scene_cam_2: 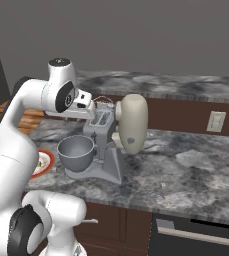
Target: Add butter and sugar cubes to the stand mixer bowl and then turn on the stand mixer to begin making frosting.
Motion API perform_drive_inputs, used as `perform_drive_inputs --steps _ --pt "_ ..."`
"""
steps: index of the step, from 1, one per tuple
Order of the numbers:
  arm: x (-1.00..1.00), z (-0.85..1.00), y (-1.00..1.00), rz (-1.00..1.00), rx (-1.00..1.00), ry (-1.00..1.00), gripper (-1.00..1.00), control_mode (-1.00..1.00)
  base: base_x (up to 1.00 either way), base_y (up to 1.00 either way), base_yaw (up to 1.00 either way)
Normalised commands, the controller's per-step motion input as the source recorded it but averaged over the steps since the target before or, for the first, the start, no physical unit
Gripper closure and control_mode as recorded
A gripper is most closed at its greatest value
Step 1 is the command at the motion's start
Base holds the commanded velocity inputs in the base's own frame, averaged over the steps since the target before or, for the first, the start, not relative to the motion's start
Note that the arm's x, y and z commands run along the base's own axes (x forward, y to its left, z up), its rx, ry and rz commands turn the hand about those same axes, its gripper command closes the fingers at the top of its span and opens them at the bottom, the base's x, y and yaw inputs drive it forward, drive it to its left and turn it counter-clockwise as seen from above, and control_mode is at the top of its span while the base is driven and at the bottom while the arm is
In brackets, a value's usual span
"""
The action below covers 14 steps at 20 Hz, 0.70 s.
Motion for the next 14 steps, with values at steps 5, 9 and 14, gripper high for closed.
perform_drive_inputs --steps 5,9,14 --pt "0.0 0.0 0.0 0.0 0.0 0.0 -1.0 -1.0 0.0 0.0 0.0" --pt "-0.02 0.0 -0.01 0.0 0.01 0.0 -1.0 -1.0 0.0 0.0 0.0" --pt "-0.19 0.0 -0.2 -0.03 0.06 -0.01 -1.0 -1.0 0.0 0.0 0.0"
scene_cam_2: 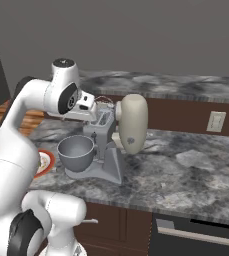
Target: Add butter and sugar cubes to the stand mixer bowl and then turn on the stand mixer to begin making frosting.
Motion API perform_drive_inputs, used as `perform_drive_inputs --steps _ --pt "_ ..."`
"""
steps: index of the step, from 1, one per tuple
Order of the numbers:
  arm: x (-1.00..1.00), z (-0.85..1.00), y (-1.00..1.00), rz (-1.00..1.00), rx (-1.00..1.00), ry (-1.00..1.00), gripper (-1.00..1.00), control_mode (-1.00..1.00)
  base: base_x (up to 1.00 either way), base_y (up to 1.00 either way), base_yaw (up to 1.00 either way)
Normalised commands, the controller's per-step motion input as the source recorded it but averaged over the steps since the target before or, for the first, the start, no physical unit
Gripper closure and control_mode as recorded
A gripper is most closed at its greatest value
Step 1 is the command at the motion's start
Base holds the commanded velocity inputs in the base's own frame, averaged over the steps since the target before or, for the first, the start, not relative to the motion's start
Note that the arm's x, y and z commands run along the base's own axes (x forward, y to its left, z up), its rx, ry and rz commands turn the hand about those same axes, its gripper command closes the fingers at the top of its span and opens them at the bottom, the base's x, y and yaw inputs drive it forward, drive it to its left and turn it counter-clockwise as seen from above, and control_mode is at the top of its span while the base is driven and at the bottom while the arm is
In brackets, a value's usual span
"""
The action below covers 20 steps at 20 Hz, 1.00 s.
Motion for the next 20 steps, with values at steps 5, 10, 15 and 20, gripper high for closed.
perform_drive_inputs --steps 5,10,15,20 --pt "-0.28 0.0 -0.4 -0.01 0.09 -0.03 -1.0 -1.0 0.0 0.0 0.0" --pt "-0.26 -0.03 -0.5 0.0 0.02 0.0 -1.0 -1.0 0.0 0.0 0.0" --pt "-0.2 -0.15 -0.53 -0.02 0.0 0.0 -1.0 -1.0 0.0 0.0 0.0" --pt "-0.18 -0.27 -0.61 -0.03 0.0 0.0 -1.0 -1.0 0.0 0.0 0.0"
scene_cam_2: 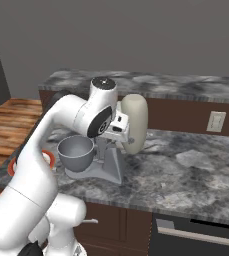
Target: Add butter and sugar cubes to the stand mixer bowl and then turn on the stand mixer to begin making frosting.
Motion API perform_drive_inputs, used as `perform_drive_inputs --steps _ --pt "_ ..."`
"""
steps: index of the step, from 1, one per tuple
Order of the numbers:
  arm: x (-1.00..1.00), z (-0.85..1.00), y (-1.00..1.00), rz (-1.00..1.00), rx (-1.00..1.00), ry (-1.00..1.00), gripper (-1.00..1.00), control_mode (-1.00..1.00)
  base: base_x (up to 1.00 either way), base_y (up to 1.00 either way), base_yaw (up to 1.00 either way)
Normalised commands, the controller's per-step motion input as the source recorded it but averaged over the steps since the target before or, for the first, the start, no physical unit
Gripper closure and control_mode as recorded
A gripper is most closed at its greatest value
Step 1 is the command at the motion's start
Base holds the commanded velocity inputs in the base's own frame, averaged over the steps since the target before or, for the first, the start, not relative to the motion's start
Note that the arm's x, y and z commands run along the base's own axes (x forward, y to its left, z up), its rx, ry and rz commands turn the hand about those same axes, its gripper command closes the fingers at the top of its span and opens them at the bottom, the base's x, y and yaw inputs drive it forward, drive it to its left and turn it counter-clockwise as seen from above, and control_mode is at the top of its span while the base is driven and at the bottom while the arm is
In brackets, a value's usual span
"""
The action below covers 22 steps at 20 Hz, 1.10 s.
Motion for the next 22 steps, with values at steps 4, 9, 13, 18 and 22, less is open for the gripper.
perform_drive_inputs --steps 4,9,13,18,22 --pt "-0.16 -0.4 -0.64 -0.05 0.0 0.0 -1.0 -1.0 0.0 0.0 0.0" --pt "-0.04 -0.51 -0.7 -0.06 0.0 0.01 -1.0 -1.0 0.0 0.0 0.0" --pt "0.0 -0.57 -0.69 -0.06 0.0 0.06 -1.0 -1.0 0.0 0.0 0.0" --pt "0.01 -0.52 -0.68 -0.04 0.0 0.09 -1.0 -1.0 0.0 0.0 0.0" --pt "0.09 -0.5 -0.67 -0.01 0.0 0.12 -1.0 -1.0 0.0 0.0 0.0"
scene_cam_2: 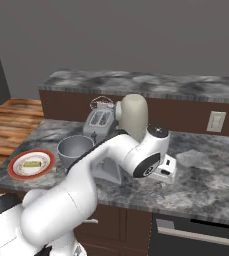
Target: Add butter and sugar cubes to the stand mixer bowl and then turn on the stand mixer to begin making frosting.
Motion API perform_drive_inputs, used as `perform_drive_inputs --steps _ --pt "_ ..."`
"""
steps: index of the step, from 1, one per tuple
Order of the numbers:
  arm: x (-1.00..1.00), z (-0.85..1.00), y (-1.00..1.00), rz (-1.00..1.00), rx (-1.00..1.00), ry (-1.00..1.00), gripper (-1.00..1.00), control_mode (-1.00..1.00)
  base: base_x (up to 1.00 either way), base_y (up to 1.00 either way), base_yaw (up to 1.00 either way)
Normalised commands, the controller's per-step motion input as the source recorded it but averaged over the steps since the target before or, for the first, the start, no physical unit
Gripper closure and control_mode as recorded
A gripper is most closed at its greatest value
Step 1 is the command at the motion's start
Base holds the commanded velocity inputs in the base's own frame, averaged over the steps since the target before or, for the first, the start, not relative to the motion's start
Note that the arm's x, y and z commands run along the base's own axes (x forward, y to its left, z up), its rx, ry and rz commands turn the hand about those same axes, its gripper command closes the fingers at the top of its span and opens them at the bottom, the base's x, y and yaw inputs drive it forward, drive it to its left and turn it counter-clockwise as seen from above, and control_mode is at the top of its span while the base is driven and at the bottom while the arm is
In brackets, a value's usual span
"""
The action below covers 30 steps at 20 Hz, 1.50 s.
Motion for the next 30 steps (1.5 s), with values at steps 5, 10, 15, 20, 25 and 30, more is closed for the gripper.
perform_drive_inputs --steps 5,10,15,20,25,30 --pt "0.21 -0.45 -0.59 0.0 0.0 0.12 -1.0 -1.0 0.0 0.0 0.0" --pt "0.28 -0.33 -0.38 0.0 0.01 0.09 -1.0 -1.0 0.0 0.0 0.0" --pt "0.28 -0.21 -0.15 0.0 0.04 0.01 -1.0 -1.0 0.0 0.0 0.0" --pt "0.12 -0.26 -0.02 0.03 0.02 0.0 -1.0 -1.0 0.0 0.0 0.0" --pt "0.0 -0.29 0.0 0.07 0.0 0.0 -1.0 -1.0 0.0 0.0 0.0" --pt "0.0 -0.05 0.01 0.12 0.0 -0.03 -1.0 -1.0 0.0 0.0 0.0"
